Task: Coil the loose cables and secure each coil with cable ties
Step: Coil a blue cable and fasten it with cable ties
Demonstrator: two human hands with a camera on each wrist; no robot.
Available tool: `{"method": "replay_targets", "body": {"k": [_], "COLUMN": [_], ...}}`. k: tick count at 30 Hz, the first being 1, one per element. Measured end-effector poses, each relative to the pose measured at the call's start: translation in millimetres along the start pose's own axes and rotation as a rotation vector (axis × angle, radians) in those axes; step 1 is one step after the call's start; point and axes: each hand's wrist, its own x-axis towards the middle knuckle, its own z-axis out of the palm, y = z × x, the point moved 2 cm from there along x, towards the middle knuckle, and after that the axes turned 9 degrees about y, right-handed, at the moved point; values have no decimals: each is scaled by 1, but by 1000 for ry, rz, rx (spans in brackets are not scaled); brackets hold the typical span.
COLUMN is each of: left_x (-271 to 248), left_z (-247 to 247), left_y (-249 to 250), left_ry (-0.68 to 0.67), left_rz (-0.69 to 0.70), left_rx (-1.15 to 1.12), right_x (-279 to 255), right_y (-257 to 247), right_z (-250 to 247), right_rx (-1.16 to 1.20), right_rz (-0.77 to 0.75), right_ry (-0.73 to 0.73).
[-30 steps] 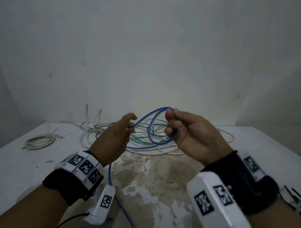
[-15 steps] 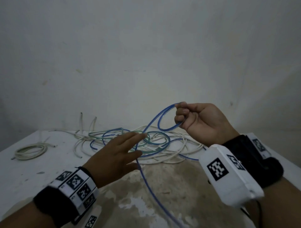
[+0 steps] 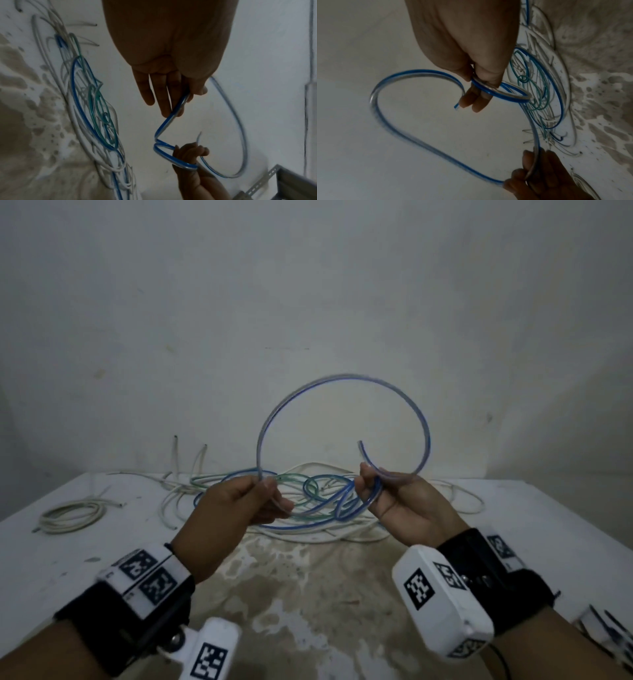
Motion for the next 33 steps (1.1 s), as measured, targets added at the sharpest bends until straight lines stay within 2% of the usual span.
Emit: {"method": "replay_targets", "body": {"k": [3, 10, 13, 17, 20, 26, 33], "left_x": [-3, -11, -17, -27, -33, -31, -29], "left_z": [3, 7, 13, 22, 28, 29, 30], "left_y": [9, 12, 15, 19, 22, 21, 19], "left_ry": [21, 57, -24, -162, -217, -175, -124], "left_rz": [-70, 20, 69, 194, 224, 208, 293], "left_rx": [-105, 45, 103, 241, 268, 128, 202], "right_x": [-2, -7, -7, -6, -8, -12, -22], "right_y": [5, 9, 13, 23, 35, 56, 65], "right_z": [6, 16, 20, 24, 27, 25, 26], "right_rx": [-5, 36, 28, -47, -119, -341, -427], "right_rz": [-6, -8, -20, -55, -61, -1, -154], "right_ry": [0, 137, 159, 135, 104, 4, -67]}}
